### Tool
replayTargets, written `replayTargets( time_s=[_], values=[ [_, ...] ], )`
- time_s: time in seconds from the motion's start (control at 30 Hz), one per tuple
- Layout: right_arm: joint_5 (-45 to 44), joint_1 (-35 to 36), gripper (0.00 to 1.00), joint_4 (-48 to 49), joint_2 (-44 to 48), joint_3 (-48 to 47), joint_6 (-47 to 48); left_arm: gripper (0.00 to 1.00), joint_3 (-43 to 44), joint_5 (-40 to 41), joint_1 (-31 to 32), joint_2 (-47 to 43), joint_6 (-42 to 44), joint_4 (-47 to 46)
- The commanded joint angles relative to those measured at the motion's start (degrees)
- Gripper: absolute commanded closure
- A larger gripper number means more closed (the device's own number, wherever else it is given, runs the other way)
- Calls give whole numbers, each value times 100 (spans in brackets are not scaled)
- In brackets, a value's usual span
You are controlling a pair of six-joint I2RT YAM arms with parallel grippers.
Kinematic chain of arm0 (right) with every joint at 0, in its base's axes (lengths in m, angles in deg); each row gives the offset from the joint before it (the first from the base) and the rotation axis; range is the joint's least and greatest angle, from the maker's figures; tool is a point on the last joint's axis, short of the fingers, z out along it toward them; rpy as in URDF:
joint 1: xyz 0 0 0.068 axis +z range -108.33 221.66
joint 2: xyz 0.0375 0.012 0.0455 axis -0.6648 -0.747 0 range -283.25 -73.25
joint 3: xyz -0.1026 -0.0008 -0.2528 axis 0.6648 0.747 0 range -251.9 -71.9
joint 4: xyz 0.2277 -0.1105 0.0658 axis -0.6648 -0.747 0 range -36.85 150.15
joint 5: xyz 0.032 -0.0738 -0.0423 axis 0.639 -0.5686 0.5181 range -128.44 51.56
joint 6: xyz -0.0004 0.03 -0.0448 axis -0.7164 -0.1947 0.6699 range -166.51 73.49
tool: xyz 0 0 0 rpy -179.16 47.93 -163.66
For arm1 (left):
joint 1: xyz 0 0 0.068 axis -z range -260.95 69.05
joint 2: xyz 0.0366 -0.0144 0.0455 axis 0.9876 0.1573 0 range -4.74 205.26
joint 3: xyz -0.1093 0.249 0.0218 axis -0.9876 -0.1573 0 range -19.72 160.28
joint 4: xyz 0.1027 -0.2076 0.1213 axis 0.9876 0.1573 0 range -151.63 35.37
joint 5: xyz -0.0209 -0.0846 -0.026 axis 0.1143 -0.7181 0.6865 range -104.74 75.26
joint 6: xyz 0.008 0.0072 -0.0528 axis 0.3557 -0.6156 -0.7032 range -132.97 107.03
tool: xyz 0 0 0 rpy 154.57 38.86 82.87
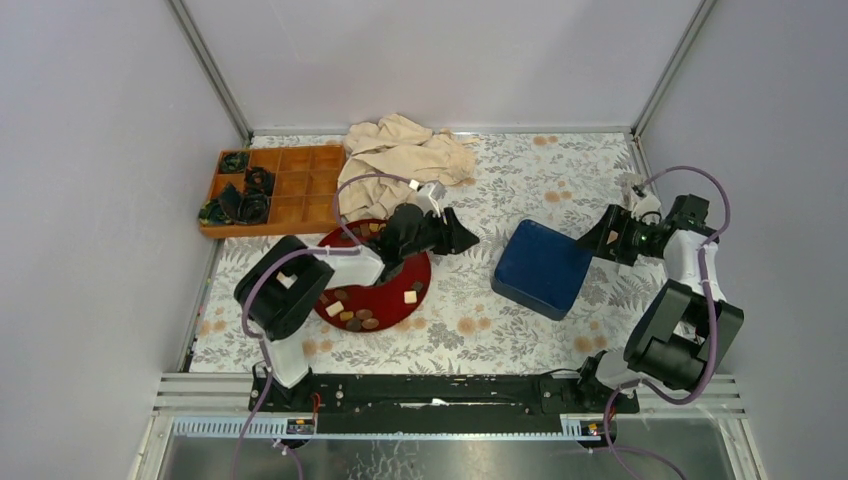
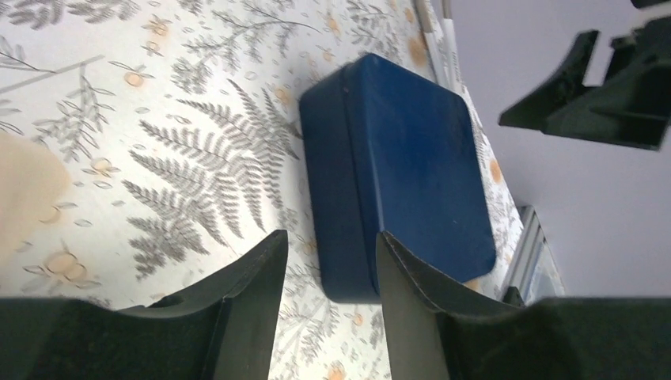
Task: Pack the chocolate
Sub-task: Close the box lid on the packing box.
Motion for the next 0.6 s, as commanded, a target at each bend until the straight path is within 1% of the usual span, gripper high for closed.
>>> replayTargets(
  time_s=[0.0,0.07,0.13,0.2,0.3,0.4,0.5,0.57],
  values=[
    [112,-301,20,436,245,107,-518,49,479,-266,-185,488,193,354],
    [126,-361,20,342,133,106,-465,47,672,-467,-189,625,223,412],
    [251,-360,20,170,-66,82,-329,43,915,-729,-150,756,255,465],
    [394,-359,19,120,-266,111,-276,36,953,-987,-124,846,168,164],
    [508,-347,20,65,-632,131,-170,29,929,-1302,-95,968,-9,-266],
    [715,-258,22,-199,-1062,-41,92,27,1026,-1483,-7,1114,-100,-381],
    [727,36,24,-339,-1259,-163,241,26,1251,-1512,136,1329,-45,-158],
    [590,243,24,-279,-1308,-194,174,26,1359,-1423,200,1431,6,43]
  ],
)
